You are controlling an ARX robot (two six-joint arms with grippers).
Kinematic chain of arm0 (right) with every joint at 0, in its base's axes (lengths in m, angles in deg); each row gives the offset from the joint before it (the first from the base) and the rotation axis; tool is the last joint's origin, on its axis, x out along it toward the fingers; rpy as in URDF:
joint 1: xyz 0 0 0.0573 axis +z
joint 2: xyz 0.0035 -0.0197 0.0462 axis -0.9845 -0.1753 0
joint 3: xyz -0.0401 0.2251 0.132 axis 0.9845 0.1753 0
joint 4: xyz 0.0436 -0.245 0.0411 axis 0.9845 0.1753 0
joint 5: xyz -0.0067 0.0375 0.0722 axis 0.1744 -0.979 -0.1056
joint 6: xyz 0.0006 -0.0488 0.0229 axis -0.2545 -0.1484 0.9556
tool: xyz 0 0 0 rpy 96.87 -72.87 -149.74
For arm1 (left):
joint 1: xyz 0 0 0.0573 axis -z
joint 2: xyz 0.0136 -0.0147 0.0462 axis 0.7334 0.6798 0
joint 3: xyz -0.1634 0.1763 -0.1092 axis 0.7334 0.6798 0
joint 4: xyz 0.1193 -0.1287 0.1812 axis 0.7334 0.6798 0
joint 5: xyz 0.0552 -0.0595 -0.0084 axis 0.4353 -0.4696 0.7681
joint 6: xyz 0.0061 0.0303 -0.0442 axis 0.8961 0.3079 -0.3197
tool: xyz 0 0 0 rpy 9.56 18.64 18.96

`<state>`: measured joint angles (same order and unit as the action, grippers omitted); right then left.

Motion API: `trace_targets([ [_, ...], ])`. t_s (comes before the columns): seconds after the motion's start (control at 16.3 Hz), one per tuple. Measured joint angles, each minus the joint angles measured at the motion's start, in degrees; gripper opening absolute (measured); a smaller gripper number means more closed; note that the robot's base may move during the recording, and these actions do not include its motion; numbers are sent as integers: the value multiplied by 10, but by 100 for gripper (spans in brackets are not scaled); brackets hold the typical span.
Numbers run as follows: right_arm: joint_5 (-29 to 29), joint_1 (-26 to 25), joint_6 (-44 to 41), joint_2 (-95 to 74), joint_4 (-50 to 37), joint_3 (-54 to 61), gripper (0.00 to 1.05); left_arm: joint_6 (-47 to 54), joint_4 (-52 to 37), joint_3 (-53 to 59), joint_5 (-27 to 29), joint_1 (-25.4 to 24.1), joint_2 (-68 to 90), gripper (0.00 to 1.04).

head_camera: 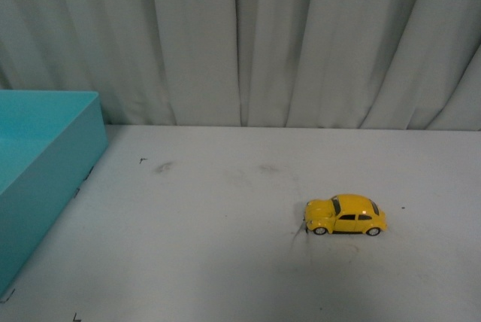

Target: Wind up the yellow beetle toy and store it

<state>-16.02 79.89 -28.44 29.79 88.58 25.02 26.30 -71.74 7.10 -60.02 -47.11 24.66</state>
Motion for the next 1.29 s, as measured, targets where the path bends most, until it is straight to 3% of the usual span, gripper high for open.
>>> trace_targets([
  [1.17,0,0,0,0,0,0,98,0,0,0,0,0,0,98],
  [1.23,-33,-6,30,-25,67,-21,98,0,0,0,0,0,0,98],
  [1.29,-53,-8,56,-83,43,-31,98,0,0,0,0,0,0,98],
])
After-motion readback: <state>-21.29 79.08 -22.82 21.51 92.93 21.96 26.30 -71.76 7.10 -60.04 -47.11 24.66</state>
